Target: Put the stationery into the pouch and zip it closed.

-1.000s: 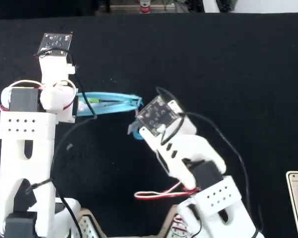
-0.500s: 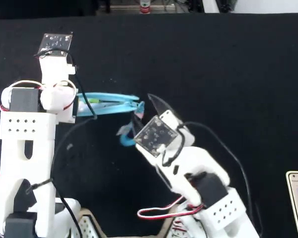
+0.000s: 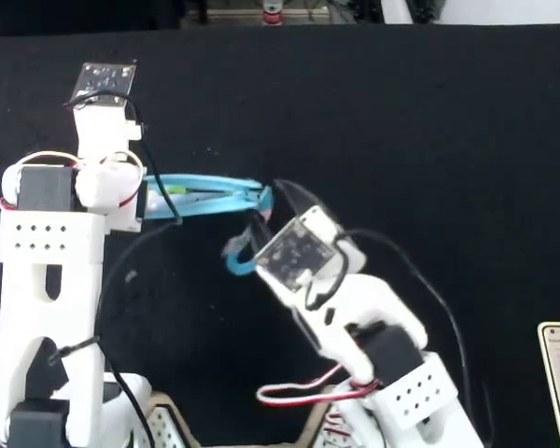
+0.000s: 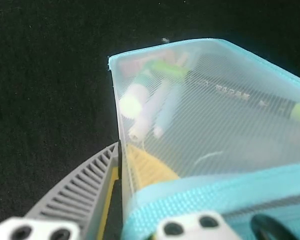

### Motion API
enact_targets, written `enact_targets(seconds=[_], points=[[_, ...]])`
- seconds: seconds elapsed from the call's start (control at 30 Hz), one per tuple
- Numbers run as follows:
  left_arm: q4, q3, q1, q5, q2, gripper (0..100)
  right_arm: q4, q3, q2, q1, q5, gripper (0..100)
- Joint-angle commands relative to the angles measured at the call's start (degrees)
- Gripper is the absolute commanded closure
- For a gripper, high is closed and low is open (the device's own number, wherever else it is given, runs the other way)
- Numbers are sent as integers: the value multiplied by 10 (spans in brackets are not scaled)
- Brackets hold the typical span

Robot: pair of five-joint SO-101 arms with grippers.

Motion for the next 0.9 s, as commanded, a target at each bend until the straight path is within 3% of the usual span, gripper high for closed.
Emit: enact_targets(seconds=[0.0,0.17,0.4,0.7,0.87], points=[[5,25,-9,-1,7,970,-31,-4,-7,63,-69,805],[5,25,-9,-1,7,970,-34,-3,-7,64,-88,802],[6,25,-9,-1,7,970,-40,26,-7,10,-88,802],[6,25,-9,-1,7,970,-117,69,-7,20,-91,804],[6,25,-9,-1,7,970,-68,53,-14,10,-92,804]])
